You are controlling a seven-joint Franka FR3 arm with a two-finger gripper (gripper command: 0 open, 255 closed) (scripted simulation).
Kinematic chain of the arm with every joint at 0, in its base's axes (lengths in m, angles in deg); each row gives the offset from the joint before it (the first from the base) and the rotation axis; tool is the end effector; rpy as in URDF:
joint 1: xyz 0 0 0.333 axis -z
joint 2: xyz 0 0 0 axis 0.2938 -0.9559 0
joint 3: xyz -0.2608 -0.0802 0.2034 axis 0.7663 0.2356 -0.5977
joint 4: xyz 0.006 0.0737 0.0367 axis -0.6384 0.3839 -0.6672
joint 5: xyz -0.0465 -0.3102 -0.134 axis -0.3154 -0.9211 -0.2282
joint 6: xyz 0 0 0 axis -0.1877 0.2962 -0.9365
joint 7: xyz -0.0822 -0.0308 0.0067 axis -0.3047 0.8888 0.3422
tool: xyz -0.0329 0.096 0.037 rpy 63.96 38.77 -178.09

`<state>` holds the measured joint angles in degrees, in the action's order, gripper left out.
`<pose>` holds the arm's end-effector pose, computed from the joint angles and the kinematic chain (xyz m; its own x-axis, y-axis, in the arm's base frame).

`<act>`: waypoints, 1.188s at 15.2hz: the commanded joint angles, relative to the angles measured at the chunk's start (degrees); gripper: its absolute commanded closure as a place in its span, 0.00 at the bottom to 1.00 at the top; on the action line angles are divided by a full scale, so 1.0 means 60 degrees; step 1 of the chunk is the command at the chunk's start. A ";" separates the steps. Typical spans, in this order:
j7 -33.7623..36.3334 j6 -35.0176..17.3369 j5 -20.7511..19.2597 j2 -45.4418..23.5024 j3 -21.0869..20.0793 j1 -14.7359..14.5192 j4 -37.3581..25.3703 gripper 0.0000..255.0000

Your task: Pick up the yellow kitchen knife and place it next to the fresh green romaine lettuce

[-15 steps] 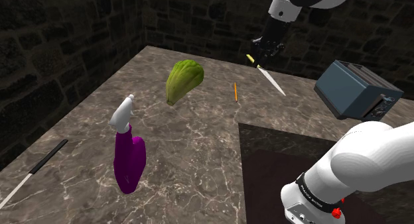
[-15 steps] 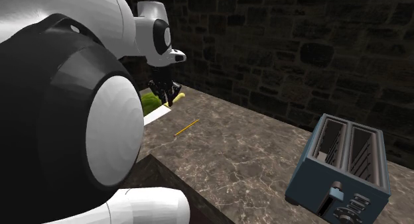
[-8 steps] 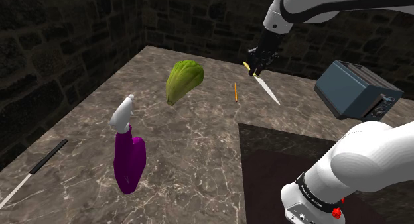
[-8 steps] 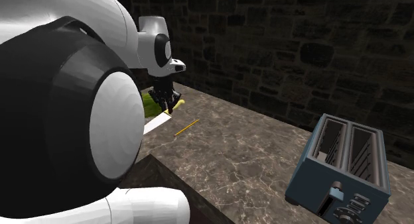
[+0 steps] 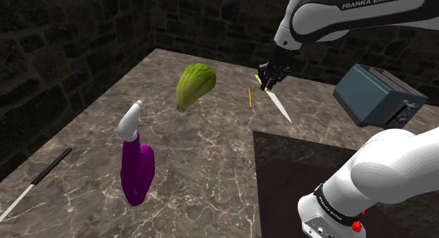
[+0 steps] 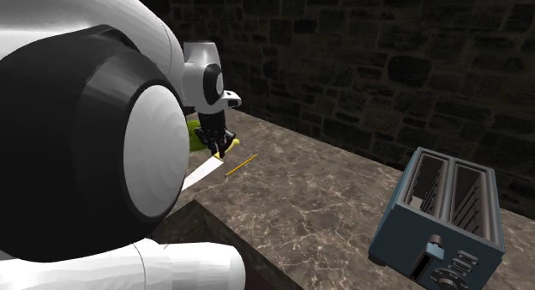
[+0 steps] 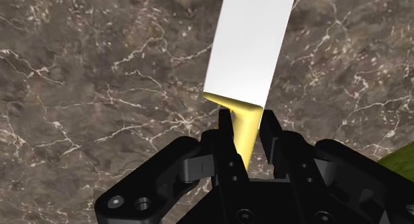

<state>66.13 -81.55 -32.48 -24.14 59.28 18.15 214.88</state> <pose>0.3357 -0.0273 0.5059 0.9209 -0.3848 0.0625 -0.3842 -0.9230 -0.0218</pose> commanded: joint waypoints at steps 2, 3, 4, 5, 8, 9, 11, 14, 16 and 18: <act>0.0004 -0.0441 -0.0005 -0.0112 0.0007 0.0001 0.0323 1.00; 0.0004 -0.0584 -0.0006 -0.0159 0.0010 0.0001 0.0419 1.00; 0.0004 -0.0728 -0.0008 -0.0209 0.0013 0.0002 0.0513 1.00; 0.0003 -0.0873 -0.0009 -0.0262 0.0017 0.0002 0.0605 1.00; 0.0002 -0.1313 -0.0012 -0.0438 0.0027 0.0003 0.0869 1.00; 0.0001 -0.1462 -0.0013 -0.0503 0.0031 0.0003 0.0953 1.00; 0.0000 -0.1763 -0.0015 -0.0642 0.0038 0.0002 0.1115 1.00; -0.0004 -0.2223 -0.0016 -0.0874 0.0050 0.0001 0.1343 1.00; -0.0006 -0.2534 -0.0016 -0.1044 0.0058 0.0000 0.1485 1.00; -0.0009 -0.2850 -0.0014 -0.1227 0.0066 -0.0002 0.1617 1.00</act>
<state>66.09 -97.78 -32.57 -31.08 59.65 18.14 224.16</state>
